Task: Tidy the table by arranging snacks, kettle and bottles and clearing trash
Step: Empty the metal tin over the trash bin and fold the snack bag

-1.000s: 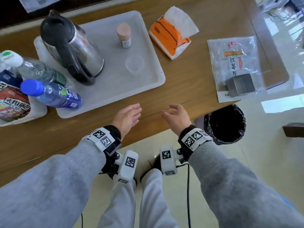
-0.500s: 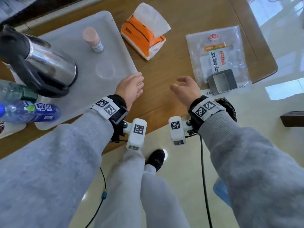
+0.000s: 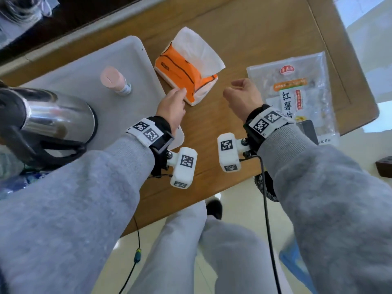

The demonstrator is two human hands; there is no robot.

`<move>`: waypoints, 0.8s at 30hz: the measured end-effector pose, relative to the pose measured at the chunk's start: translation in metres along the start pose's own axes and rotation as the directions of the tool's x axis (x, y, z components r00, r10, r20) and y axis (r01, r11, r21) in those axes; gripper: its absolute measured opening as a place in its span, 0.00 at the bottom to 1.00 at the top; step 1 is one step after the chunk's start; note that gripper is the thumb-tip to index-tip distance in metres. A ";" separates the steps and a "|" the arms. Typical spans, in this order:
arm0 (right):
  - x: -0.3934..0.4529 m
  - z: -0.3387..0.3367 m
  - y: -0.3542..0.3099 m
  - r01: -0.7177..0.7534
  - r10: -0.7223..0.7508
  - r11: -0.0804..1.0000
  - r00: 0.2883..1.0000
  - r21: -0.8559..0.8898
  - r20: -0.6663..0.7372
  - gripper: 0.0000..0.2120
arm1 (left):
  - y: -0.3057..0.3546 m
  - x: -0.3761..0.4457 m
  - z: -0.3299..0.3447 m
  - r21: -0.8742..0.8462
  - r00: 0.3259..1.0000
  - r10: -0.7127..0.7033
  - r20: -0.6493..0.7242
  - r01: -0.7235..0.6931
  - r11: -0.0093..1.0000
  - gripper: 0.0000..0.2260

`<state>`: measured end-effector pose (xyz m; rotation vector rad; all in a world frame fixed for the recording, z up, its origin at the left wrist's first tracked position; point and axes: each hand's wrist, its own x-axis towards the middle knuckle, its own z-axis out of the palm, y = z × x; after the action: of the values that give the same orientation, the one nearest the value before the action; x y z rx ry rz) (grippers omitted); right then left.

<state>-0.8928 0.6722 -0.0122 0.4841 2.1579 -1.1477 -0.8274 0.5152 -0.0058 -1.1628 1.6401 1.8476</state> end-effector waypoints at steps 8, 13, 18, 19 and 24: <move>0.020 -0.053 0.016 0.018 -0.005 0.986 0.997 0.168 -0.077 0.21 | 0.003 0.004 0.070 0.054 1.000 0.008 0.021 -0.009 0.999 0.24; 0.025 -0.060 0.038 0.013 -0.007 0.991 0.999 0.130 -0.047 0.20 | -0.010 0.006 0.086 -0.003 0.995 -0.088 0.048 0.089 0.996 0.29; 0.021 -0.062 0.065 -0.050 0.063 0.973 0.997 0.225 -0.048 0.14 | -0.018 0.010 0.094 0.050 0.996 -0.054 0.075 0.050 0.997 0.28; 0.019 -0.062 0.069 -0.068 0.081 0.967 0.996 0.245 -0.043 0.15 | -0.019 0.009 0.095 0.087 0.996 -0.044 0.082 0.037 0.996 0.28; 0.010 -0.068 0.077 -0.114 0.135 0.945 0.990 0.305 -0.048 0.23 | -0.019 0.002 0.109 0.091 0.996 -0.036 0.086 0.028 0.995 0.24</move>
<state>-0.8801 0.7717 -0.0368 0.7945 1.9821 -1.4141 -0.8485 0.6225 -0.0228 -1.0498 1.6295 1.7605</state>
